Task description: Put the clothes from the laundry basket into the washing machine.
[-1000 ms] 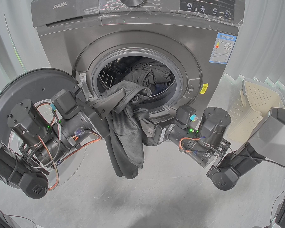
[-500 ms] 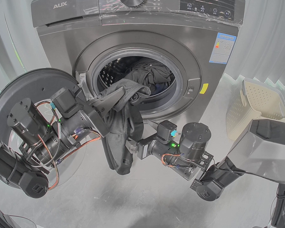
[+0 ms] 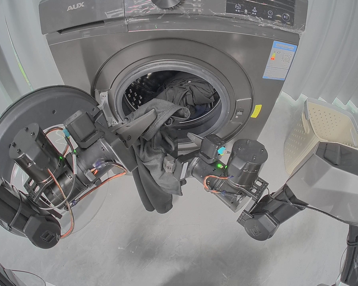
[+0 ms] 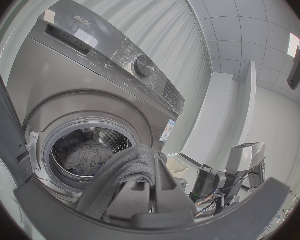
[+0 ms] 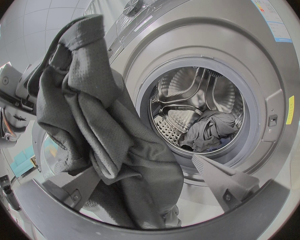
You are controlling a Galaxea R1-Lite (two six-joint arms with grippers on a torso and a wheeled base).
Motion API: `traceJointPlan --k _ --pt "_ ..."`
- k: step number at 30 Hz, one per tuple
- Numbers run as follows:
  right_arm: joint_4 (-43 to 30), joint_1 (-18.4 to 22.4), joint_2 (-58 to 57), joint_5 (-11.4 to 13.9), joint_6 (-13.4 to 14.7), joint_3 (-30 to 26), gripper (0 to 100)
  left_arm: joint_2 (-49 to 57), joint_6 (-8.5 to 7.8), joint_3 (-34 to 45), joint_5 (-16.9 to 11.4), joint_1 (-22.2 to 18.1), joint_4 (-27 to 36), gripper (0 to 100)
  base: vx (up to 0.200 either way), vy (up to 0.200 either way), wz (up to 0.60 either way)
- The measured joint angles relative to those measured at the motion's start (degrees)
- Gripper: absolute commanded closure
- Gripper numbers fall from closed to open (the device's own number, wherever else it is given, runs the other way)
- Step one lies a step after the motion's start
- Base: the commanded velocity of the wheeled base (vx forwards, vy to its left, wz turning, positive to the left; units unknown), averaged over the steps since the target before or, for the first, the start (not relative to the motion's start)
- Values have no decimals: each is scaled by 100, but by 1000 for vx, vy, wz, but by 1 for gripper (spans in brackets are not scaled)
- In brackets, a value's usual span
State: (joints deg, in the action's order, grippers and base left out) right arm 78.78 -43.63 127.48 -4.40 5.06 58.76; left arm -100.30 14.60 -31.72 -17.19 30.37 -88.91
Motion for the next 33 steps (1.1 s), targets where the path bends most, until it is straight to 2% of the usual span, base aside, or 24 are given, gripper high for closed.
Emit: traceJointPlan --k 7,19,25,26,33 --pt "5 28 -160 -5 22 -94 100 -60 0 9 1 -16 0 100 0 0 0" --pt "-41 538 -945 55 -49 -1031 100 -179 -18 9 -29 -156 0 100 0 0 0" --pt "0 480 -1235 85 -33 -1270 100 -221 -27 46 -29 -101 4 100 0 0 0" --pt "7 468 -1270 85 -20 -1279 100 -226 -27 55 -32 -79 1 0 0 0 0" --pt "132 422 -1508 96 16 -1456 100 -267 -10 118 -137 -2 -5 0 0 0 0"
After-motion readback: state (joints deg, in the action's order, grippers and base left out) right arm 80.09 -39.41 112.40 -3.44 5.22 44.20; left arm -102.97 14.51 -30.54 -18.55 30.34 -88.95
